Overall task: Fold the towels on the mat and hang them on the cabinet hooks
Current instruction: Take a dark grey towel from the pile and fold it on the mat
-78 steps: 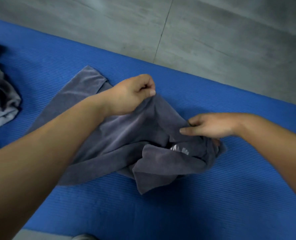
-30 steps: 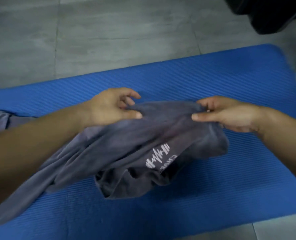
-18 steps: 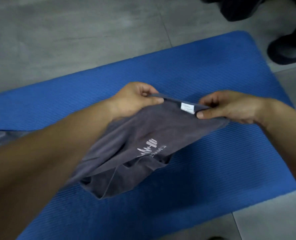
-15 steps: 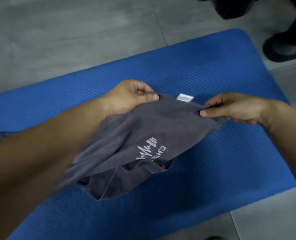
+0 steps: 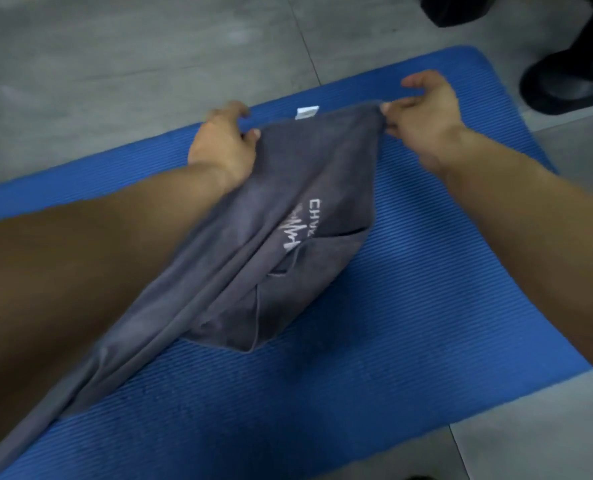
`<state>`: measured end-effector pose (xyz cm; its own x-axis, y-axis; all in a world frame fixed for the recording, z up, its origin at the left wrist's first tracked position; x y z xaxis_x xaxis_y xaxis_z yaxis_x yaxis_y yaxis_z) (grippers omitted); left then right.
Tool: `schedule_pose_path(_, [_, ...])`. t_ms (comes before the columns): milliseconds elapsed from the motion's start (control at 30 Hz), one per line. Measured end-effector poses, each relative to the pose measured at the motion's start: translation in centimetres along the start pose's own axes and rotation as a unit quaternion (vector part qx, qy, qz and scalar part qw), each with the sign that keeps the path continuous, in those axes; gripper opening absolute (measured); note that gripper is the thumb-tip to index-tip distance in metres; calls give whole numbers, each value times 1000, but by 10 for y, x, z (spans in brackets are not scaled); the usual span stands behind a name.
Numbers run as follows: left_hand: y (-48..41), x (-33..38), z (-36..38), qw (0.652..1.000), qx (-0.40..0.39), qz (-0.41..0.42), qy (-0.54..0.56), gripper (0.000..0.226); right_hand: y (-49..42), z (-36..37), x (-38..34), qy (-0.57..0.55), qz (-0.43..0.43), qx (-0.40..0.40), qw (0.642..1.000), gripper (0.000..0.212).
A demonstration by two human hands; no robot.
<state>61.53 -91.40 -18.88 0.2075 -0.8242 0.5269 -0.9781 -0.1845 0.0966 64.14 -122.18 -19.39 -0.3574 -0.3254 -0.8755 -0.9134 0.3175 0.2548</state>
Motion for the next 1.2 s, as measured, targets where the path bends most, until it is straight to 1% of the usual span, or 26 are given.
schedule_pose_path(33, [6, -3, -1, 1000, 10, -17, -17, 50, 2, 3, 4, 11, 5, -2, 1000, 43])
schedule_pose_path(67, [15, -5, -1, 999, 13, -19, -41, 56, 8, 6, 8, 38, 12, -2, 999, 36])
schedule_pose_path(100, [27, -3, 0, 998, 5, -3, -63, 54, 18, 8, 13, 70, 18, -7, 997, 24])
schedule_pose_path(133, [42, -3, 4, 997, -14, 21, -76, 49, 31, 12, 20, 91, 27, -27, 995, 11])
schedule_pose_path(167, [58, -4, 9, 995, -39, 41, -83, 42, 48, 19, 29, 104, 34, -66, 992, 7])
schedule_pose_path(200, [75, -9, 13, 993, -59, 55, -91, 36, 67, 29, 37, 112, 31, -119, 986, 13])
schedule_pose_path(267, [106, -24, 19, 988, -80, 61, -117, 32, 111, 54, 51, 108, 25, -253, 961, 12])
schedule_pose_path(300, [118, -34, 22, 987, -89, 53, -127, 32, 132, 66, 57, 97, 32, -313, 944, 11])
schedule_pose_path(333, [128, -45, 26, 985, -101, 43, -131, 34, 149, 76, 63, 86, 44, -355, 930, 14])
schedule_pose_path(367, [137, -54, 30, 983, -117, 31, -136, 39, 160, 84, 68, 83, 53, -376, 921, 18])
schedule_pose_path(433, [146, -66, 38, 979, -140, 27, -148, 48, 168, 94, 74, 116, 40, -374, 919, 22])
schedule_pose_path(500, [150, -69, 41, 979, -148, 30, -140, 53, 169, 97, 73, 167, 0, -349, 922, 19])
schedule_pose_path(533, [152, -69, 42, 979, -154, 28, -129, 54, 169, 96, 71, 181, -14, -332, 926, 22])
schedule_pose_path(633, [155, -71, 43, 980, -168, 14, -105, 56, 169, 86, 75, 184, -1, -292, 938, 40])
schedule_pose_path(700, [159, -71, 42, 979, -174, 16, -107, 56, 167, 72, 82, 176, 14, -259, 949, 45])
schedule_pose_path(767, [162, -70, 44, 977, -181, 23, -114, 56, 164, 56, 85, 145, 22, -229, 962, 39])
schedule_pose_path(833, [166, -69, 46, 976, -178, 31, -122, 56, 166, 53, 79, 95, 13, -234, 967, 25])
schedule_pose_path(900, [170, -70, 47, 976, -172, 35, -125, 57, 175, 67, 72, 73, 2, -274, 959, 32])
schedule_pose_path(933, [171, -72, 47, 977, -168, 33, -127, 57, 180, 78, 70, 86, -5, -298, 951, 36])
schedule_pose_path(1000, [173, -79, 46, 977, -164, 25, -137, 57, 187, 98, 69, 150, -35, -328, 932, 39])
schedule_pose_path(1033, [175, -83, 45, 976, -164, 19, -141, 58, 188, 107, 67, 195, -69, -331, 921, 38])
schedule_pose_path(1100, [178, -90, 43, 976, -166, 13, -141, 58, 188, 115, 58, 292, -148, -309, 893, 27])
schedule_pose_path(1133, [179, -93, 42, 976, -169, 12, -138, 58, 187, 115, 55, 310, -161, -295, 889, 24])
schedule_pose_path(1167, [181, -95, 41, 976, -173, 11, -135, 59, 185, 113, 57, 302, -149, -283, 898, 29])
schedule_pose_path(1200, [182, -95, 40, 975, -177, 12, -135, 59, 184, 109, 60, 273, -119, -274, 915, 34])
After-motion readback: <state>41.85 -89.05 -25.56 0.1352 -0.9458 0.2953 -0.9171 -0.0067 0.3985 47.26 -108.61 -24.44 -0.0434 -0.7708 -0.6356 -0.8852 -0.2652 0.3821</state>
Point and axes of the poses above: each hand's wrist, its own y-axis away from the middle knuckle, its own z-axis out of the palm, x = y × z, the point moved 9 cm from there along -y, towards the middle knuckle, and after that the axes turned 4 degrees about x, right-handed, at the moved point
